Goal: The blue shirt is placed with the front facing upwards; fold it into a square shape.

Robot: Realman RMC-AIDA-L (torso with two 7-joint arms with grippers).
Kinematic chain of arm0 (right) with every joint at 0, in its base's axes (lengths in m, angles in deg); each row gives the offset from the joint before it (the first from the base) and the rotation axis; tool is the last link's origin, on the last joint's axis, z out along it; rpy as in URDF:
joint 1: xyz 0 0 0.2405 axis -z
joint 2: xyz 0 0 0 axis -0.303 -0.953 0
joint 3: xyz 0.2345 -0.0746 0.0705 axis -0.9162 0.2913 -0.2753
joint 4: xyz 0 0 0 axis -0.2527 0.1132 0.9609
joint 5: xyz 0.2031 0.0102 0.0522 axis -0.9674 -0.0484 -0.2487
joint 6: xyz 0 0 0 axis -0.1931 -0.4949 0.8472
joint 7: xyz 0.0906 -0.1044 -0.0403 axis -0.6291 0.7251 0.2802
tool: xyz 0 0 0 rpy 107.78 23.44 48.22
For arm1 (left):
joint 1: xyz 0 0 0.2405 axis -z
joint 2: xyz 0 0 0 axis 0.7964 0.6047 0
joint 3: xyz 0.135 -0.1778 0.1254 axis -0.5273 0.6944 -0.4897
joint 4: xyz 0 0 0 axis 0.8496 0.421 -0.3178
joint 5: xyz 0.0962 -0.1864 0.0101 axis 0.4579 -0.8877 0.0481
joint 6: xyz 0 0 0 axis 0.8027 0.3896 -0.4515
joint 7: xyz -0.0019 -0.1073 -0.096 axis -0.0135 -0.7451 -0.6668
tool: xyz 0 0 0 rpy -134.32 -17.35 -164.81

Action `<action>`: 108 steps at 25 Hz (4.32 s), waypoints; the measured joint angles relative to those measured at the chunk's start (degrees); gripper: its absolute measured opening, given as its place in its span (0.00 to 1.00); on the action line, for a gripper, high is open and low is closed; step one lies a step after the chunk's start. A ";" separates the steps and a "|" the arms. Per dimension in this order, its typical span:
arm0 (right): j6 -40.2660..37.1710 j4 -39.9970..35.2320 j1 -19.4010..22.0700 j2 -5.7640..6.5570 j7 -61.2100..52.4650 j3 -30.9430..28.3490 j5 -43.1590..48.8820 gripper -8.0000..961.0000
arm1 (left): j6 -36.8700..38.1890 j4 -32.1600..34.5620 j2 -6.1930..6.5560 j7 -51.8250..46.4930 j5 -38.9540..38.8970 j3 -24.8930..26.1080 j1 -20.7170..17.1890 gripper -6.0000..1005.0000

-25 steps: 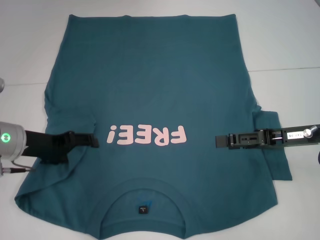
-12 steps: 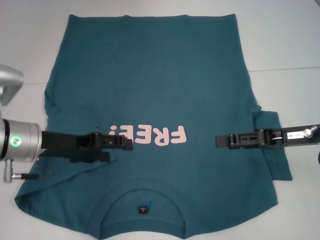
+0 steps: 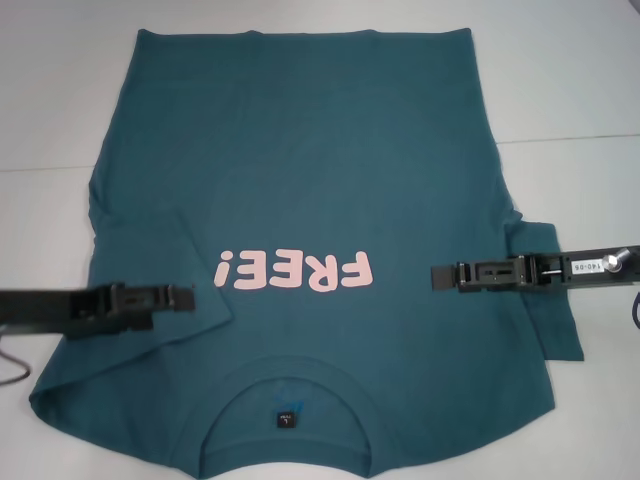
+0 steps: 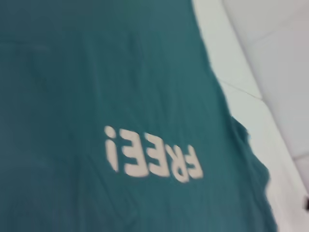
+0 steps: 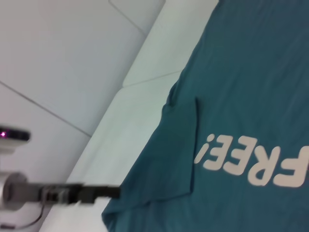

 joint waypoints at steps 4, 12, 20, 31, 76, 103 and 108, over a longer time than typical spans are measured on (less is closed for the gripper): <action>2.00 0.13 0.05 -0.35 -0.20 -1.75 -0.03 0.98 | 5.38 0.53 -0.61 7.69 -2.74 1.93 -2.33 0.95; 2.86 -0.28 1.25 1.29 0.21 -4.31 -0.04 0.98 | 12.09 2.97 -5.33 34.95 -5.92 2.03 -8.94 0.95; -2.69 -4.78 3.49 4.17 -3.40 -6.14 -0.17 0.98 | 16.31 0.92 -6.37 38.14 -11.73 4.88 -11.11 0.95; -2.31 -3.74 4.82 10.90 -17.24 -7.38 5.32 0.98 | 19.00 0.71 -6.48 32.97 -13.50 5.99 -11.60 0.95; 27.21 10.40 -6.88 5.62 -23.36 -5.19 19.62 0.98 | 17.01 -1.24 -6.49 28.83 -15.77 6.56 -9.80 0.95; 27.73 10.40 -6.02 5.16 -23.66 -4.74 19.66 0.98 | 16.37 -1.24 -6.66 28.83 -16.28 6.56 -9.71 0.95; 28.62 10.44 -6.30 4.52 -23.65 -4.53 19.75 0.98 | 16.30 -1.24 -6.66 28.83 -16.28 6.56 -9.71 0.95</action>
